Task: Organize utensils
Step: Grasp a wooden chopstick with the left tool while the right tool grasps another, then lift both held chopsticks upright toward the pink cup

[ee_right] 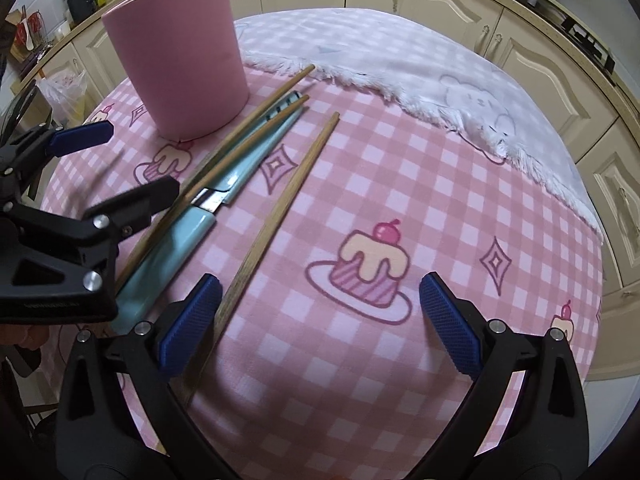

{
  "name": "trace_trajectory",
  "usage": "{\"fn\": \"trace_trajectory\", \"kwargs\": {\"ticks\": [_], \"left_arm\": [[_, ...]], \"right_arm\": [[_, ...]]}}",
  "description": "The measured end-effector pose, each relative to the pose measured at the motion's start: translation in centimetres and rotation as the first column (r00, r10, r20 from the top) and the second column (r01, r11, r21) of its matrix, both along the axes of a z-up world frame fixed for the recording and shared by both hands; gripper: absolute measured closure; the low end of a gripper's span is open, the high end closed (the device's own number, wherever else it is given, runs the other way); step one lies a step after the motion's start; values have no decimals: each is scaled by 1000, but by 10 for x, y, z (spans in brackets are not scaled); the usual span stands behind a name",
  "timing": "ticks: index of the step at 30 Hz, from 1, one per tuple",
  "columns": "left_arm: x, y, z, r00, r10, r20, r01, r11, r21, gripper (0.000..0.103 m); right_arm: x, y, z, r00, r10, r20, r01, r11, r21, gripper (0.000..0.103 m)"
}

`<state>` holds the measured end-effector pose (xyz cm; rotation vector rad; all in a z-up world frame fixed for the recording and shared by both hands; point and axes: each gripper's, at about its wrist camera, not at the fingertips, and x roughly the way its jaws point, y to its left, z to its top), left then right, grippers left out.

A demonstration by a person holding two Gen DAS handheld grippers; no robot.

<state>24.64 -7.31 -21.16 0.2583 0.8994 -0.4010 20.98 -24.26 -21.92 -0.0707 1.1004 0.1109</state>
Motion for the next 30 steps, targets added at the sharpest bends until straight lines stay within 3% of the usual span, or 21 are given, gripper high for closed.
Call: {"fn": "trace_trajectory", "kwargs": {"ticks": [6, 9, 13, 16, 18, 19, 21, 24, 30], "left_arm": [[9, -3, -3, 999, -12, -35, 13, 1000, 19, 7], [12, -7, -3, 996, -47, -70, 48, 999, 12, 33], [14, -11, -1, 991, -94, -100, 95, 996, 1, 49], [13, -18, -2, 985, -131, -115, 133, 991, 10, 62], [12, -22, -2, 979, -159, -131, 160, 987, 0, 73], [11, -22, -2, 976, -167, -141, 168, 986, -4, 82], [5, -26, -3, 974, -180, -140, 184, 983, 18, 89], [2, -25, -4, 972, -185, -146, 192, 981, 29, 90], [13, -30, -4, 975, -166, -150, 175, 983, 50, 85]], "right_arm": [[-2, 1, 0, 1000, 2, 0, -2, 1000, 0, 6], [0, -1, 1, 1000, -6, -2, 6, 1000, 6, 6], [10, -5, 2, 1000, -18, 0, 18, 999, 27, 11], [15, 0, 4, 1000, -15, 21, 15, 1000, 21, 29], [18, 7, 7, 999, 6, 42, -7, 1000, 18, 49], [18, 10, 8, 999, 15, 47, -16, 1000, 14, 53], [16, 15, 9, 998, 43, 53, -43, 999, 5, 60], [9, 5, 9, 998, 40, 41, -41, 998, 37, 67], [19, -12, 10, 999, -51, 14, 50, 995, 83, 64]]}}
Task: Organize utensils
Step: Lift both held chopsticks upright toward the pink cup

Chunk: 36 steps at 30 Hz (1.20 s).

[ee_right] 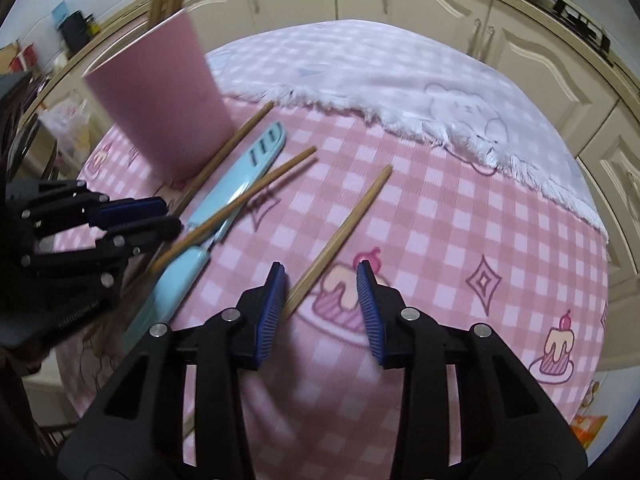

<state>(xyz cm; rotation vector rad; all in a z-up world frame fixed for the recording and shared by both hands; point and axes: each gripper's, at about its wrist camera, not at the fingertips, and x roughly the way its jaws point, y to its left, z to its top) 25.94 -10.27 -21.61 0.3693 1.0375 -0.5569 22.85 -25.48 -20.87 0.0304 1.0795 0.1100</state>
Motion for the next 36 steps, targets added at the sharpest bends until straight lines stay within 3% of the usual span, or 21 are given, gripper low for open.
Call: {"fn": "trace_trajectory", "kwargs": {"ticks": [2, 3, 4, 5, 6, 9, 13, 16, 18, 20, 21, 30, 36], "left_arm": [[4, -4, -1, 1000, 1, -4, -1, 1000, 1, 85], [5, -4, 0, 1000, 4, -10, -4, 1000, -1, 87], [6, -4, 0, 1000, 6, -17, -6, 1000, -6, 96], [6, -4, 0, 1000, 7, -23, -7, 1000, -10, 97], [5, -3, 0, 1000, 8, -27, -9, 1000, -16, 98], [-5, 1, 1, 999, -1, -34, 0, 1000, -19, 98], [-10, 4, 1, 1000, -15, -26, 15, 1000, 0, 97], [-3, -2, 1, 1000, -21, -19, 21, 1000, 20, 87], [0, -6, 0, 1000, -30, -7, 30, 999, 22, 87], [3, -5, 1, 1000, -21, -16, 21, 1000, 5, 91], [4, -4, 2, 1000, -13, -21, 13, 1000, -3, 98], [-23, 19, 20, 999, 27, 38, -23, 996, -88, 98], [-48, 40, 52, 974, 64, 217, -18, 978, -207, 98]], "right_arm": [[7, 6, -1, 1000, 3, 9, -3, 1000, -10, 63], [9, 9, -2, 1000, 14, 15, -14, 1000, -15, 68], [11, 12, -2, 999, 29, 22, -28, 999, -25, 71], [12, 15, -2, 998, 48, 27, -47, 998, -36, 81], [10, 15, -2, 998, 61, 26, -61, 998, -25, 88], [7, 8, -1, 994, 110, 10, -110, 992, 58, 94], [-1, -5, -2, 995, 101, -21, -98, 987, 127, 94], [-1, 0, -1, 994, 104, -32, -100, 990, 98, 93], [1, 8, -1, 994, 111, -21, -110, 993, 50, 94], [3, 14, -2, 993, 121, -12, -120, 992, 23, 94], [2, 14, -2, 992, 125, -9, -125, 992, 22, 95], [-17, -29, 24, 992, 59, 113, -86, 966, 244, 97], [-24, -56, 48, 977, 0, 214, -73, 940, 334, 97]]}}
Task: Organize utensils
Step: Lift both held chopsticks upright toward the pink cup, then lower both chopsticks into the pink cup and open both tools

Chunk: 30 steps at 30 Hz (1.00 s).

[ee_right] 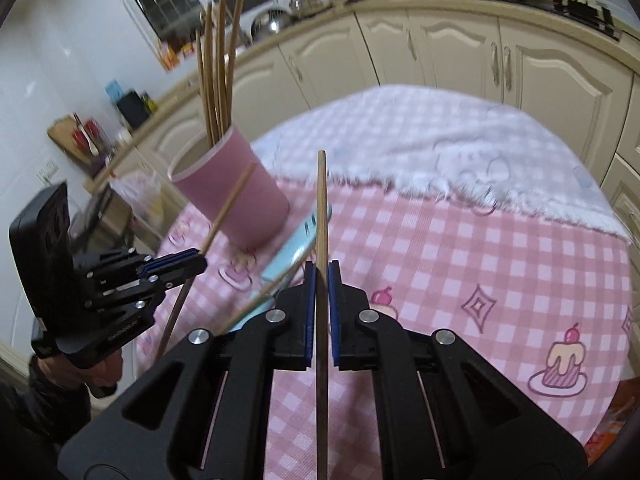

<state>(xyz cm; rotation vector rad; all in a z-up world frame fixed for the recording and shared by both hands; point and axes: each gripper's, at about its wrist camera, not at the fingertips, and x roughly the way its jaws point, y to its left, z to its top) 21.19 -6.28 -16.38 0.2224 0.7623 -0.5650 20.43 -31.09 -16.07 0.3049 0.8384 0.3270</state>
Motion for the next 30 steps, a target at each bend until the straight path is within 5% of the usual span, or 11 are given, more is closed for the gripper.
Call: {"fn": "trace_trajectory", "kwargs": {"ticks": [9, 21, 30], "left_arm": [[-11, 12, 48, 981, 69, 180, -34, 981, -189, 98], [0, 34, 89, 944, 211, 255, -106, 923, -371, 98], [17, 37, 124, 907, 269, 325, -111, 896, -430, 98]], "right_arm": [[-6, -6, 36, 991, -24, 134, 15, 998, 65, 97], [1, 9, 78, 967, 14, 256, -33, 997, 69, 97], [9, 24, 129, 926, 50, 375, -78, 995, 61, 97]]}}
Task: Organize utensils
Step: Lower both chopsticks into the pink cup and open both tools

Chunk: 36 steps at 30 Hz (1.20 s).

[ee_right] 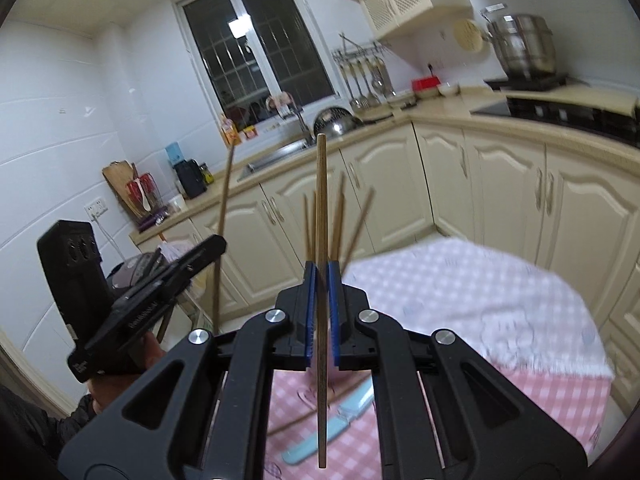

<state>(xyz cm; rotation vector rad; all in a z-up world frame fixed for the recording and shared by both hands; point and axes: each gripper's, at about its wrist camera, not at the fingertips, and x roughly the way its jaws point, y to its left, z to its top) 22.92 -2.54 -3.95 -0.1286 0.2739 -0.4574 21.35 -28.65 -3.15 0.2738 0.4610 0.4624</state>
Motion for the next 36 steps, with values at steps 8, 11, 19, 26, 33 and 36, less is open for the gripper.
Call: {"fn": "trace_trajectory", "kwargs": {"ticks": [8, 11, 19, 26, 33, 36], "left_arm": [[20, 6, 34, 996, 39, 76, -35, 998, -49, 98], [33, 7, 46, 994, 55, 95, -48, 996, -80, 98], [48, -5, 61, 986, 63, 154, -47, 994, -102, 98], [62, -15, 56, 986, 60, 154, -45, 994, -96, 98], [73, -14, 47, 988, 75, 137, -62, 993, -96, 98], [76, -16, 43, 988, 79, 135, -67, 994, -91, 98]], "right_arm": [[17, 14, 49, 992, 13, 123, -13, 1000, 3, 97], [29, 19, 61, 989, 16, 147, -17, 1000, 10, 97], [51, 28, 79, 980, 0, 199, -5, 1000, 25, 97], [68, 38, 77, 978, -17, 208, 11, 1000, 28, 97], [80, 45, 71, 980, -22, 197, 16, 999, 28, 97], [85, 47, 65, 981, -28, 193, 23, 999, 28, 97]]}}
